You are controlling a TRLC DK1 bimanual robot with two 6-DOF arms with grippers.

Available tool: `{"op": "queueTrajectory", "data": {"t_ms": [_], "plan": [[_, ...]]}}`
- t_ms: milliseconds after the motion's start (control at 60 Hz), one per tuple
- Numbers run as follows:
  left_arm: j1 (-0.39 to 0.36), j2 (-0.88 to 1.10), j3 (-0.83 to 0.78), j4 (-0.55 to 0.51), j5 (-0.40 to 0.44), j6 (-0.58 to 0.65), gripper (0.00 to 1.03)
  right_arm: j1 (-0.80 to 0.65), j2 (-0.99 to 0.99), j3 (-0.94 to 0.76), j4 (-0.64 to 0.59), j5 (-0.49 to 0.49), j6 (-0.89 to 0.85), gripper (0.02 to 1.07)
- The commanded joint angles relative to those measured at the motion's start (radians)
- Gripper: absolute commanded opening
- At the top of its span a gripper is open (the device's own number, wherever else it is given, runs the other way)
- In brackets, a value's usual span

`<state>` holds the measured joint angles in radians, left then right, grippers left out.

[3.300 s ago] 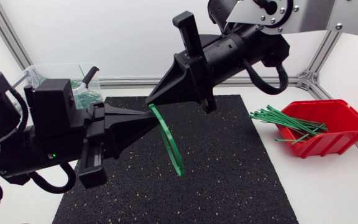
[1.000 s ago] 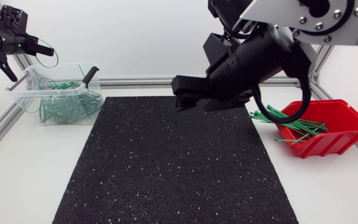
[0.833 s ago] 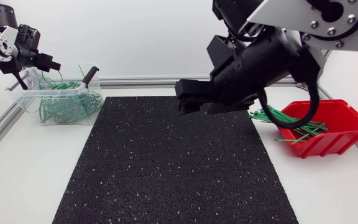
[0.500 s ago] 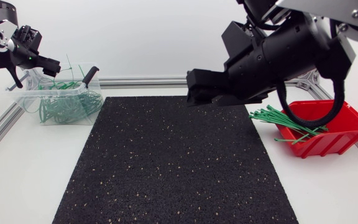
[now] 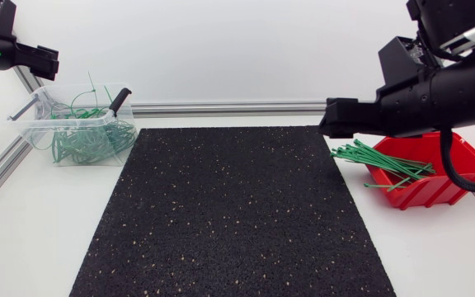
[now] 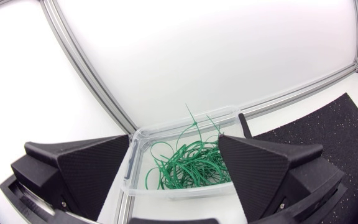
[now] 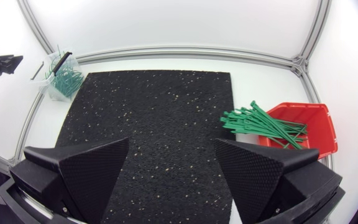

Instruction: Take a green cable tie from the red box, thread the tail through the head to close it, then place it in the transparent bin on the left.

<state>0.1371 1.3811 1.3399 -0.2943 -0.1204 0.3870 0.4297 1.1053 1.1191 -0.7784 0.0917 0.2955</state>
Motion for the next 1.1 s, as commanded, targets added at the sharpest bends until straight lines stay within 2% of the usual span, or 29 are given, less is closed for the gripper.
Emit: {"op": "queueTrajectory", "data": {"t_ms": [0, 450, 600, 967, 1083], "plan": [[-0.017, -0.08, -0.087, 0.015, 0.001, -0.022, 1.0, -0.052, -0.07, -0.071, 0.022, 0.017, -0.055, 1.01], [-0.102, -0.43, -0.441, 0.064, 0.007, -0.019, 1.0, -0.347, -0.41, -0.369, 0.154, 0.011, -0.228, 1.01], [-0.133, -0.577, -0.574, 0.139, 0.007, -0.02, 1.0, -0.37, -0.51, -0.458, 0.208, 0.009, -0.236, 1.01], [-0.154, -0.89, -0.866, 0.188, 0.007, -0.022, 1.0, -0.393, -0.706, -0.621, 0.327, 0.017, -0.228, 1.01], [-0.152, -0.956, -0.93, 0.203, 0.022, -0.071, 1.0, -0.398, -0.76, -0.688, 0.388, 0.002, -0.237, 1.01]]}}
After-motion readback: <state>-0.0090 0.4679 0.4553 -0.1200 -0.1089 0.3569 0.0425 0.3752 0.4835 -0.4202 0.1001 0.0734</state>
